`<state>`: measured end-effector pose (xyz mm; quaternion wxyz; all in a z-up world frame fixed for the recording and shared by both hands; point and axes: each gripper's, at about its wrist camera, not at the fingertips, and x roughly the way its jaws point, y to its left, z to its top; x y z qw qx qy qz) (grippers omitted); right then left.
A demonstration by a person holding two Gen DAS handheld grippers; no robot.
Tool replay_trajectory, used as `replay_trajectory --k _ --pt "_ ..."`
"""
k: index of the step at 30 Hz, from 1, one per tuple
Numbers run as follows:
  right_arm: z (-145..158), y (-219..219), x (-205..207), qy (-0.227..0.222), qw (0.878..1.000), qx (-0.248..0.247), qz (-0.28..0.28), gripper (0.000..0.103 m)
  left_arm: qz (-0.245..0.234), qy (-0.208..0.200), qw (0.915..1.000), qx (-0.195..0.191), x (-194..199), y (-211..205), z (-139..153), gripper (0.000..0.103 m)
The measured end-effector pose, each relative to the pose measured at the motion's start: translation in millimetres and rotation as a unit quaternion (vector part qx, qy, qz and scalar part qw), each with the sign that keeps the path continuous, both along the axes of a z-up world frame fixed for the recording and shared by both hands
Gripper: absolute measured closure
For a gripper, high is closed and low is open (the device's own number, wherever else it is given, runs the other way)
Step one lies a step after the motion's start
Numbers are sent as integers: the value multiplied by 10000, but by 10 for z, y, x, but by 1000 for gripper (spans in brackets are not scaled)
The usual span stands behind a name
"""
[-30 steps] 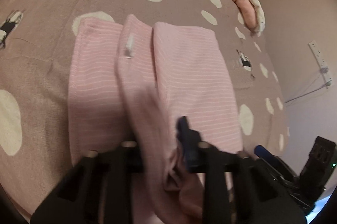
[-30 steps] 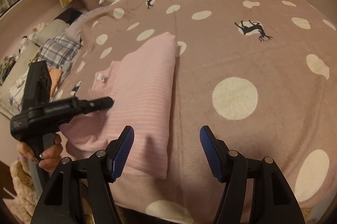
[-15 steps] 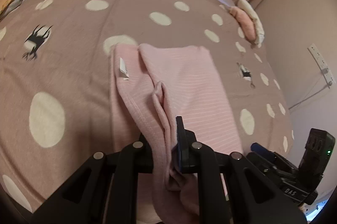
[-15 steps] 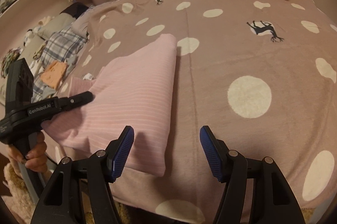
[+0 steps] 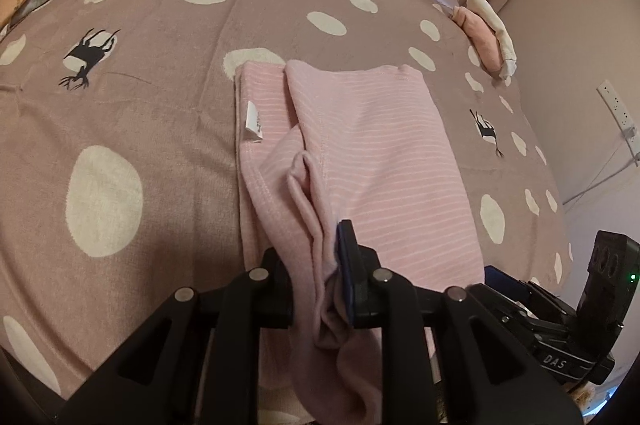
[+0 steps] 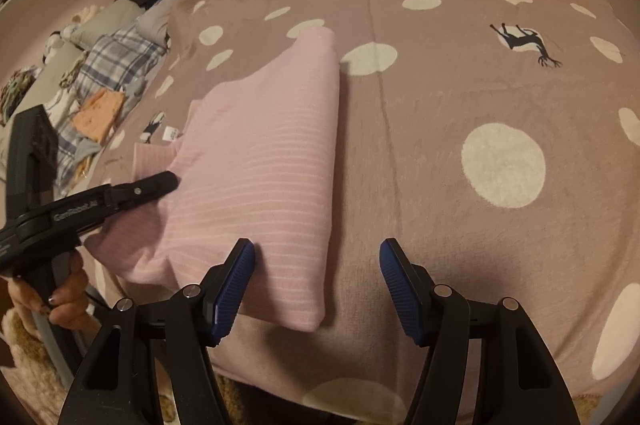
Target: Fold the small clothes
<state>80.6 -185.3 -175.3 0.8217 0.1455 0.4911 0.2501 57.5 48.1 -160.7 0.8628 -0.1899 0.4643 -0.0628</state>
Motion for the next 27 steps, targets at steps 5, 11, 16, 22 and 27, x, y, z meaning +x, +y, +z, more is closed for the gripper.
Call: replay_trajectory --k 5,11,16,22,27 --pt "-24 30 -15 52 10000 -49 48 38 -8 -5 9999 163 -101 27 45 71" --pt "-91 93 -21 161 9995 -259 103 38 14 207 9995 225 -236 62 -103 55" --pt "-112 148 -25 119 9988 -445 164 38 195 307 9993 109 -279 122 -207 40" --pt "-70 149 -31 0 9982 -554 230 37 130 253 9996 12 -306 139 -124 36" --pt "94 112 0 -372 9972 -626 152 25 69 -100 9997 -234 -288 197 40 17"
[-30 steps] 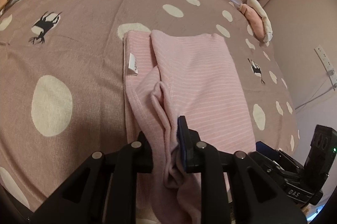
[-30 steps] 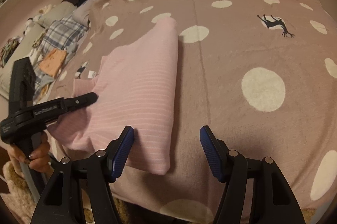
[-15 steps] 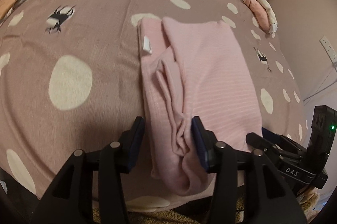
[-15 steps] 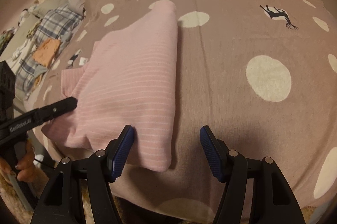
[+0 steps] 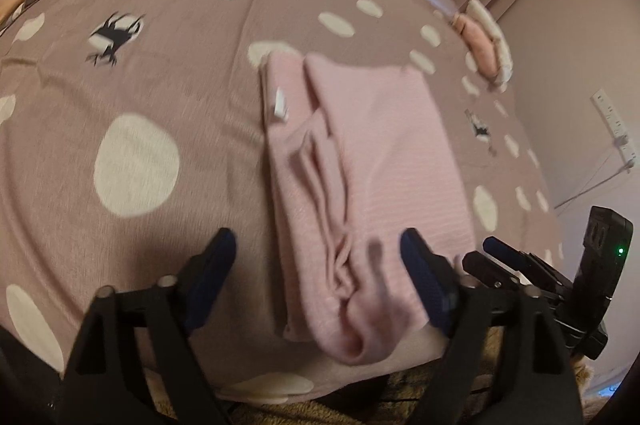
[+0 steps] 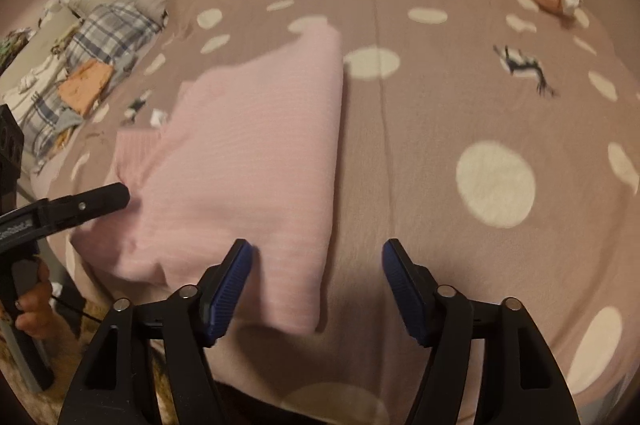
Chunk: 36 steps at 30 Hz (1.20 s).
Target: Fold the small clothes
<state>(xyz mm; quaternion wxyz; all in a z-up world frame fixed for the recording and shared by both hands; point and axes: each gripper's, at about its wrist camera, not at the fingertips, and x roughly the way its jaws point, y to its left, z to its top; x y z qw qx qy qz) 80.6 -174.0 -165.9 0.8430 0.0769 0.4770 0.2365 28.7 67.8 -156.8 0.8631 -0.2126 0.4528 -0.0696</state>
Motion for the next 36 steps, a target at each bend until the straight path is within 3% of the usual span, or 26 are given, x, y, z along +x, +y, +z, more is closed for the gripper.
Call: replay_trajectory --k 2,5,10,14,17,18,21,23,25,27,30,36 --pt "67 -23 54 -112 9998 155 23 18 11 -5 10000 -29 57 -5 2 17" --pt "131 -10 170 -144 9992 364 92 18 8 60 9998 -212 156 -17 -63 17" --pt "51 124 420 197 9966 745 289 18 -35 407 9976 -565 294 -47 -264 18" --pt "-91 249 510 466 9950 822 315 18 -84 369 9977 -571 326 -89 -293 19" --pt "-187 333 539 620 9934 879 389 18 -155 407 9971 -629 380 -116 -323 32" --pt "-222 355 548 654 9930 916 366 19 -209 412 9968 -656 401 -139 -335 42" --pt "-248 413 553 572 9942 849 332 28 -229 407 9976 -519 418 -192 -334 53" --pt "-213 434 536 454 9953 791 337 40 -185 393 9977 -515 408 -198 -323 59" --pt "-178 425 529 404 9953 812 335 62 -105 356 9981 -486 391 -216 -285 63" --pt "-114 391 512 241 9958 814 354 73 -73 264 9990 -352 373 -263 -209 65" --pt "-1 362 480 13 9963 762 385 77 -105 58 9997 -200 348 -357 -50 66" --pt "313 88 473 -455 9949 876 189 77 -235 -407 9986 -243 354 -542 283 66"
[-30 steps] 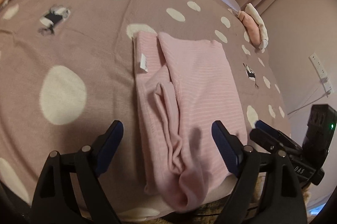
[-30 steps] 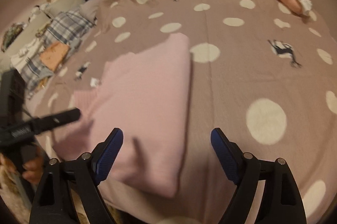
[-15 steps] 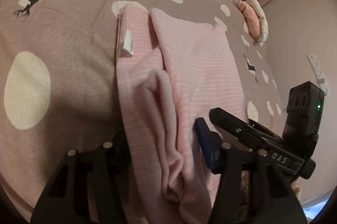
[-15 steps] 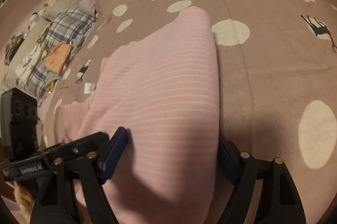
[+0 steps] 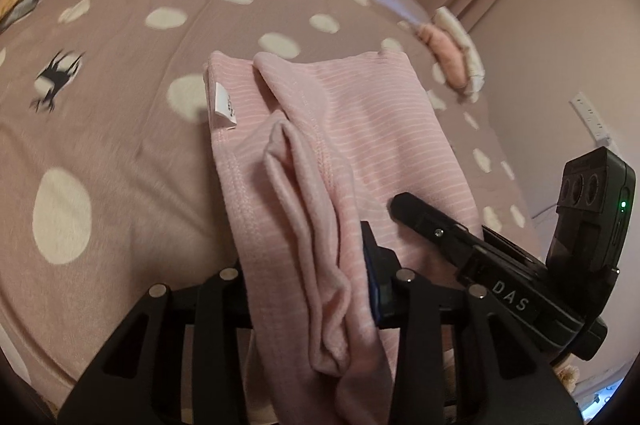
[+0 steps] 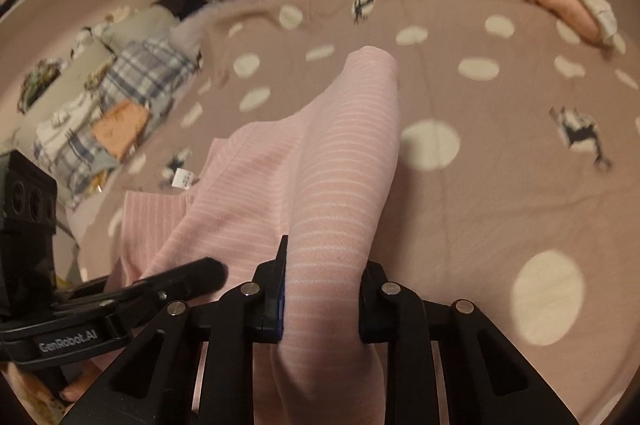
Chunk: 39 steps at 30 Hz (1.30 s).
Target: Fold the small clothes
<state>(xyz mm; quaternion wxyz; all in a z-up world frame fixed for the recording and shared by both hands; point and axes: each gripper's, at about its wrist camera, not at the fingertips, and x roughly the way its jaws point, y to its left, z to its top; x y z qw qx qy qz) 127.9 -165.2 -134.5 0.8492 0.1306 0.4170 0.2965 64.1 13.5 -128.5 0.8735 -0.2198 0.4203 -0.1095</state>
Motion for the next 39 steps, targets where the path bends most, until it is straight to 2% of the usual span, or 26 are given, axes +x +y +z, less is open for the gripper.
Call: replay_trajectory --k 6,13,33,39 --pt "197 -326 30 -268 9994 44 -233 77 -179 -258 9995 41 123 -273 160 65" --pt "100 -528 102 -183 9986 2 -501 77 -349 -223 9989 214 316 -540 115 65" --pt "-452 -568 280 638 9962 -108 -582 77 -265 491 9973 486 538 -742 -403 65" --pt "-551 -590 286 888 9933 -151 -718 72 -200 704 9960 513 562 -722 -524 56"
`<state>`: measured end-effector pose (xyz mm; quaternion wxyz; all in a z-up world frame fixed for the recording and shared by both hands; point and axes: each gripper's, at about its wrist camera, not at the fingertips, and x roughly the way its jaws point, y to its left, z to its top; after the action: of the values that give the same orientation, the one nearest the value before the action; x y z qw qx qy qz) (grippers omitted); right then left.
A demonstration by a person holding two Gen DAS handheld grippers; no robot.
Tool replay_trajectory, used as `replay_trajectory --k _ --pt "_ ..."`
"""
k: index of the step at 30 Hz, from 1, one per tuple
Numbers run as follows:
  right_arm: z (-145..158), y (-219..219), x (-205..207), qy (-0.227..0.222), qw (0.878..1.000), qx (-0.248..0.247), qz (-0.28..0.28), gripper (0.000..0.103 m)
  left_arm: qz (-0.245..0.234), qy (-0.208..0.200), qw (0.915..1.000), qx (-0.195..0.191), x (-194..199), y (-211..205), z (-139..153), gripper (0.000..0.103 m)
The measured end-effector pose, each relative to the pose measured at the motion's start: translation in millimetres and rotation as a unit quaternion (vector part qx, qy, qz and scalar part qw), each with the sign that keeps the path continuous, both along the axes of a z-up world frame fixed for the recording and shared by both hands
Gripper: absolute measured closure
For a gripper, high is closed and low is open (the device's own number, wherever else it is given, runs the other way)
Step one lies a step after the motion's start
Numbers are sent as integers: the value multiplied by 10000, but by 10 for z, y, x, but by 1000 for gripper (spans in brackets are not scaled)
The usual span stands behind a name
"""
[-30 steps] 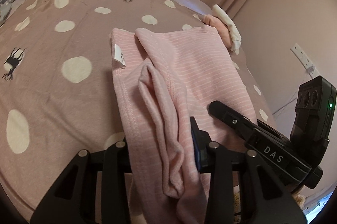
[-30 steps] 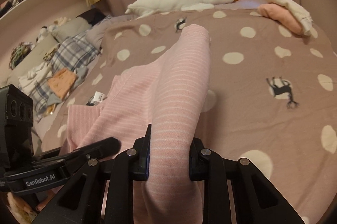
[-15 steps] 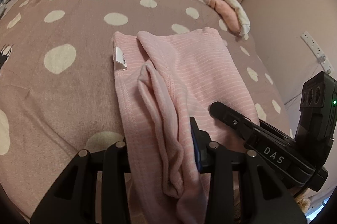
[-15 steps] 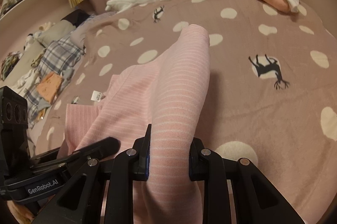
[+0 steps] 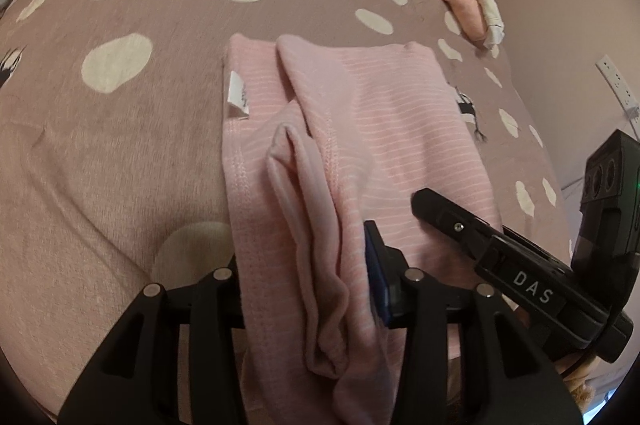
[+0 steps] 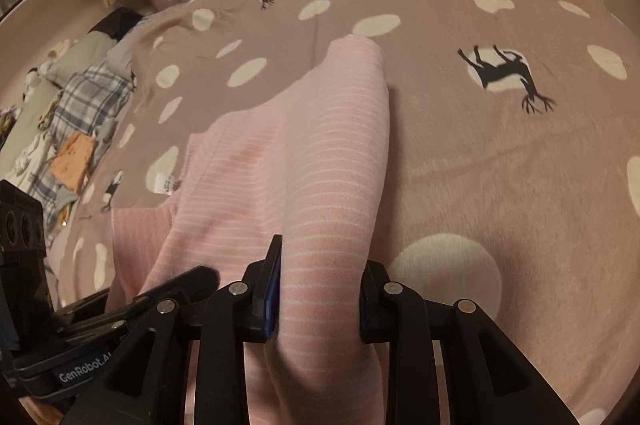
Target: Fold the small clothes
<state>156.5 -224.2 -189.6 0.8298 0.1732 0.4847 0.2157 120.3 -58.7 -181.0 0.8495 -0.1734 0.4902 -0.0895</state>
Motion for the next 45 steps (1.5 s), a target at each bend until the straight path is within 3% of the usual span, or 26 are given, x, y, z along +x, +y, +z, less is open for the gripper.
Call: replay_trajectory --k 11,14,16,21,23,31,37,45 --pt "-7 -140 -94 169 9990 -164 -391 41 139 9 9999 -92 -153 172 84 31" --pt "93 -226 -172 13 9984 -218 -524 34 223 -278 9993 -81 -269 257 241 25" --pt "182 -285 -218 -118 9977 -202 -639 19 280 -516 9982 -97 -350 310 374 17" --pt "484 -417 -375 -595 9948 -92 -823 6 469 -1218 9914 -38 -611 459 769 2" --pt "628 -436 -456 -855 9926 -48 -857 1 509 -1426 9885 -39 -676 498 878 1" --pt "981 -396 -678 -1498 9835 -288 -971 1 516 -1898 9802 212 -899 563 1151 0" --pt "1082 -293 -779 -1738 9773 -661 -1020 1 567 -1810 9801 579 -960 568 1130 0" --pt "1109 -222 -831 -1829 9747 -815 -998 1 491 -1742 9811 682 -1010 565 1084 0"
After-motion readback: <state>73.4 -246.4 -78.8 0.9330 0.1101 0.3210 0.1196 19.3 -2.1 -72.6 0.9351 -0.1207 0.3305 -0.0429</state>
